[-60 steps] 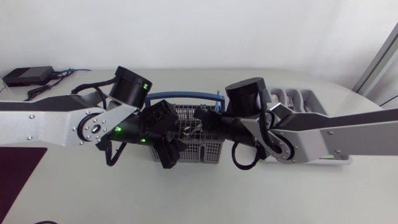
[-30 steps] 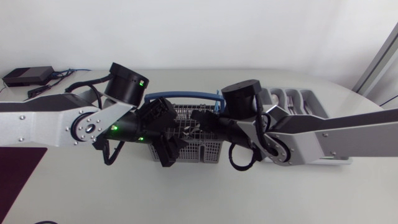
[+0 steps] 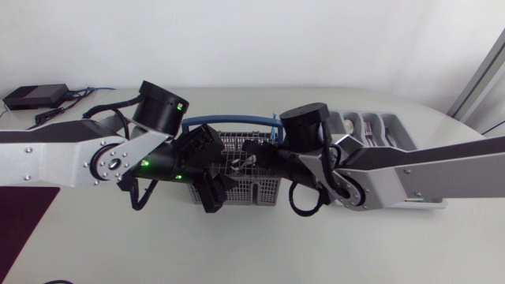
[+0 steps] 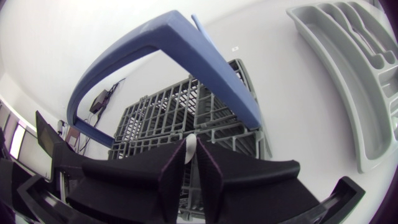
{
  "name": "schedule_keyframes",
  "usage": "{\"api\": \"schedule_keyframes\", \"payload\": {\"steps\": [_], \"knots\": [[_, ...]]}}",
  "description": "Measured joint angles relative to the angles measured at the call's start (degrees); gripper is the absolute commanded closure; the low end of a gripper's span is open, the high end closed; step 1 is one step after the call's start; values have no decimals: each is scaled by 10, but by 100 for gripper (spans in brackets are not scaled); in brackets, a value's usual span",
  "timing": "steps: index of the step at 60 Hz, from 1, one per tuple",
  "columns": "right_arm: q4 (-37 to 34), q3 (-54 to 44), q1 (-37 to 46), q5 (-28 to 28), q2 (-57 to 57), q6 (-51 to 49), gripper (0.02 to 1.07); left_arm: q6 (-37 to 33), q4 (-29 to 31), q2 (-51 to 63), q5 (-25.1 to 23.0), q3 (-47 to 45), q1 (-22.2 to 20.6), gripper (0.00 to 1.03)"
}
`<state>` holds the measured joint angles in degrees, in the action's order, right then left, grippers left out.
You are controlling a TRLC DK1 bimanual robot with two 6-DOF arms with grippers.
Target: Unload the cutlery basket into the drawer organizer.
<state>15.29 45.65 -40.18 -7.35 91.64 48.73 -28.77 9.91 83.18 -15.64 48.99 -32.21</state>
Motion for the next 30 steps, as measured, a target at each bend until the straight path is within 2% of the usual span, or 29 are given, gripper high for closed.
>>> {"api": "schedule_keyframes", "payload": {"steps": [30], "knots": [[24,0,0,1,10,10,98,-4,-13,0,0,-7,0,7]]}}
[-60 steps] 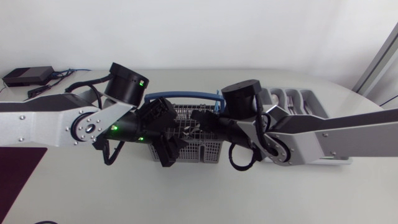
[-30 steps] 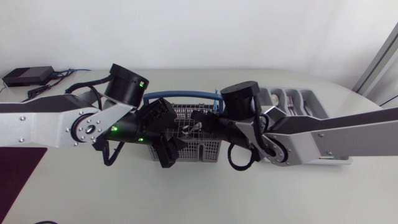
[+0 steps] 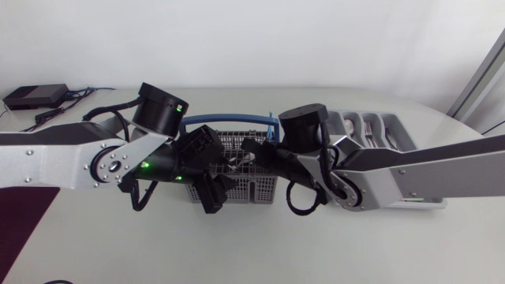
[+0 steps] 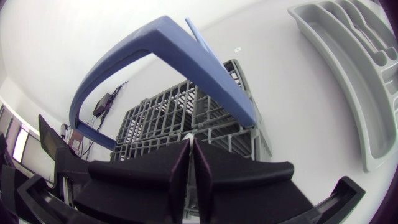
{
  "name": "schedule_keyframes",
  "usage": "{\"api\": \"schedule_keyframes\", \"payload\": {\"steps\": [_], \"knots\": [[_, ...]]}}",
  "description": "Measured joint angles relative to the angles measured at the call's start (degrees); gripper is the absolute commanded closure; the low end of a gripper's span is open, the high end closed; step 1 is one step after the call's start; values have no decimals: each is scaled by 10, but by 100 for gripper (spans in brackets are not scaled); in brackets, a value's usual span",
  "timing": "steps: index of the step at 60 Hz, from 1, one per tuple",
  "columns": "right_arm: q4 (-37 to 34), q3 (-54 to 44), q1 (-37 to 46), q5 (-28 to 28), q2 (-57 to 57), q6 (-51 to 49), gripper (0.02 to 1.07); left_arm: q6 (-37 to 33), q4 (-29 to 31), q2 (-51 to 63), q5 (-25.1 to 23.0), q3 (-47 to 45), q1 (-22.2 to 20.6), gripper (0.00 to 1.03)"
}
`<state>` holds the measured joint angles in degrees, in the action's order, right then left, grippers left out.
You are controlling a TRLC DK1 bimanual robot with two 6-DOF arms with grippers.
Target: Unload the cutlery basket into the drawer organizer.
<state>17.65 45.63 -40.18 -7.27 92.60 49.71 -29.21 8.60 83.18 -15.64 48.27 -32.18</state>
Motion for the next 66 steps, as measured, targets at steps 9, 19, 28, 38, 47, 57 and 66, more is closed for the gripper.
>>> {"api": "schedule_keyframes", "payload": {"steps": [9,19,28,38,47,57,66], "knots": [[6,-4,0,2,-2,0,98,0,-5,0,0,-8,1,7],[6,-4,2,15,-2,0,96,0,-6,0,0,-8,2,7],[9,-4,5,30,0,0,92,-8,-6,-7,0,-8,12,7],[16,-4,5,32,4,0,90,-15,7,-51,0,-8,56,7],[17,-4,5,32,4,0,90,-35,9,-71,-4,-11,93,7],[18,-4,5,32,4,0,89,-55,5,-38,-4,-18,123,7],[19,-4,5,32,4,0,84,-58,-11,-12,-5,-21,126,7]]}}
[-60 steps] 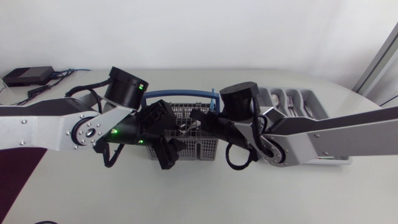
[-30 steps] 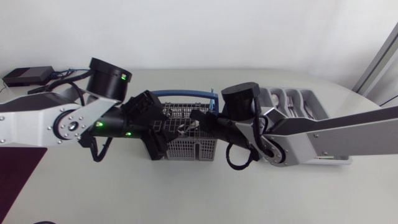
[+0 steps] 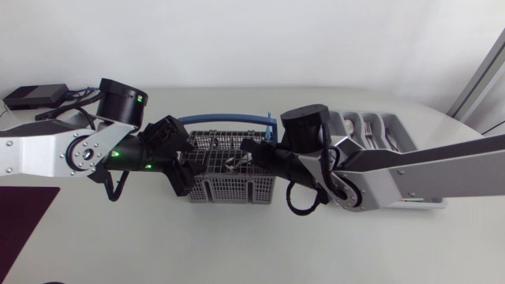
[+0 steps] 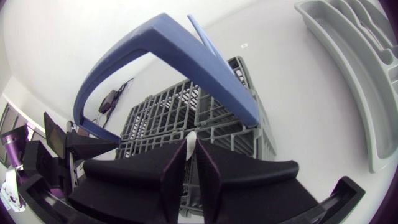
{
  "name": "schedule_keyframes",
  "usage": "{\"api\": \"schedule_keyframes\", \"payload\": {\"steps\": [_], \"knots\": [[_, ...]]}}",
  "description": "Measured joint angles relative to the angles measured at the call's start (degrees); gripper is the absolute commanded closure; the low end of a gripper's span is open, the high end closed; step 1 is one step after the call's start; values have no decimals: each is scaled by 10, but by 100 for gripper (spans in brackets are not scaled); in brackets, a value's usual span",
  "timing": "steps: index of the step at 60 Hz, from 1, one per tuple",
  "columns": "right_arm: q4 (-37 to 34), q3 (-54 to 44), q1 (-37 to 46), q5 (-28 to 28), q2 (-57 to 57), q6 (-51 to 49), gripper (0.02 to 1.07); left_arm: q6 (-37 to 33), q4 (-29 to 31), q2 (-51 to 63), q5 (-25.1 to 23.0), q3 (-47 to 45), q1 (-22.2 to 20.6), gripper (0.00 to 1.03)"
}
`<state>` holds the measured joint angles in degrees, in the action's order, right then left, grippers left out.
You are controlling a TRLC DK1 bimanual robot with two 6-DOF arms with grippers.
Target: Unload the cutlery basket into the drawer organizer.
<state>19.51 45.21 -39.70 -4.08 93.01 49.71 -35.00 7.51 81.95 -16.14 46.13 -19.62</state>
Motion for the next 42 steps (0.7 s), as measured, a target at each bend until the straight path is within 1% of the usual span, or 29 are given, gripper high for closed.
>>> {"api": "schedule_keyframes", "payload": {"steps": [16,17,19,21,29,42], "knots": [[2,0,0,2,0,0,86,0,-21,21,-4,4,-3,7],[2,0,0,2,0,0,88,0,-22,22,-3,4,-4,7],[2,0,0,2,0,0,89,0,-23,22,-3,4,-5,7],[2,0,0,2,0,0,92,0,-23,22,-2,4,-5,7],[2,5,1,2,7,0,97,0,-23,22,1,4,-9,7],[2,9,7,13,9,16,98,0,-27,22,6,4,-12,7]]}}
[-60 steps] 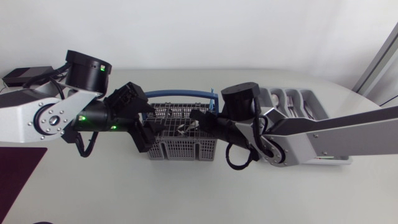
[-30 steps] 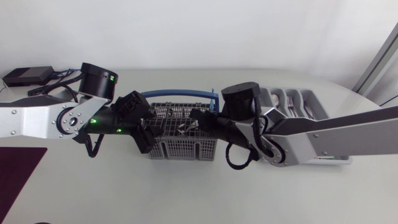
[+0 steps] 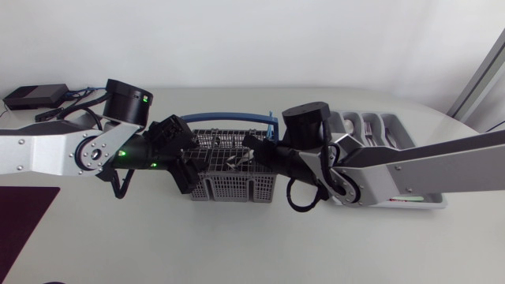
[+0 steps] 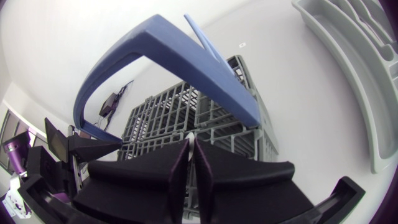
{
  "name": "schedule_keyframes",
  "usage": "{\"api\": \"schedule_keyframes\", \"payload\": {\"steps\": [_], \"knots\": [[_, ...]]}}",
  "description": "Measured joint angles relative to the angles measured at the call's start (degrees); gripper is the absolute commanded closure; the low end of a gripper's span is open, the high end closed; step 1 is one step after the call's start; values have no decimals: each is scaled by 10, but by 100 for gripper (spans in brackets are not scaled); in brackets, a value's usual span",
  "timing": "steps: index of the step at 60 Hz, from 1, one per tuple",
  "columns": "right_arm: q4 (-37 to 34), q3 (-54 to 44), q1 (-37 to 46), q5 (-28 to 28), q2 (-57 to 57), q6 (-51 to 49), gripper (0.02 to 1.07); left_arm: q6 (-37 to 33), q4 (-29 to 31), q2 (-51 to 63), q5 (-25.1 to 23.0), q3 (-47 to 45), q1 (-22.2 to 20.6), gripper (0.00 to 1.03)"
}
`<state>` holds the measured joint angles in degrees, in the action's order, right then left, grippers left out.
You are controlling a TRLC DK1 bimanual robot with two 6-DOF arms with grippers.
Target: Unload the cutlery basket into the drawer organizer.
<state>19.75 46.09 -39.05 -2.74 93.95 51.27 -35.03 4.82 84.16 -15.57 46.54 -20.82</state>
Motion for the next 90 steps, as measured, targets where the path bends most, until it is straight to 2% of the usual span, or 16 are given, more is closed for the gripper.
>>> {"api": "schedule_keyframes", "payload": {"steps": [17,34,52,67,73,76,79,80,85,90], "knots": [[8,0,0,11,0,13,101,0,-2,-1,7,-2,-4,7],[14,4,4,51,1,17,101,-2,-4,-1,9,-2,-5,7],[12,1,3,42,-5,17,101,-2,-5,-1,9,-2,-5,7],[7,-30,-32,16,-80,-20,100,-2,-11,0,-3,-5,-19,7],[1,-32,-31,10,-112,-51,94,-2,-14,0,-3,-6,-19,7],[-7,-32,-31,10,-122,-64,86,-2,-16,-2,-3,-9,-19,7],[-32,-32,-31,10,-126,-80,70,-2,-15,-6,-4,-10,-20,7],[-50,-30,-31,10,-126,-89,61,-2,-15,-9,-4,-13,-21,7],[-111,-26,-31,24,-126,-132,45,-2,-3,-25,-4,-20,-26,7],[-139,-25,-28,56,-127,-183,36,-2,11,-46,-4,-32,-34,7]]}}
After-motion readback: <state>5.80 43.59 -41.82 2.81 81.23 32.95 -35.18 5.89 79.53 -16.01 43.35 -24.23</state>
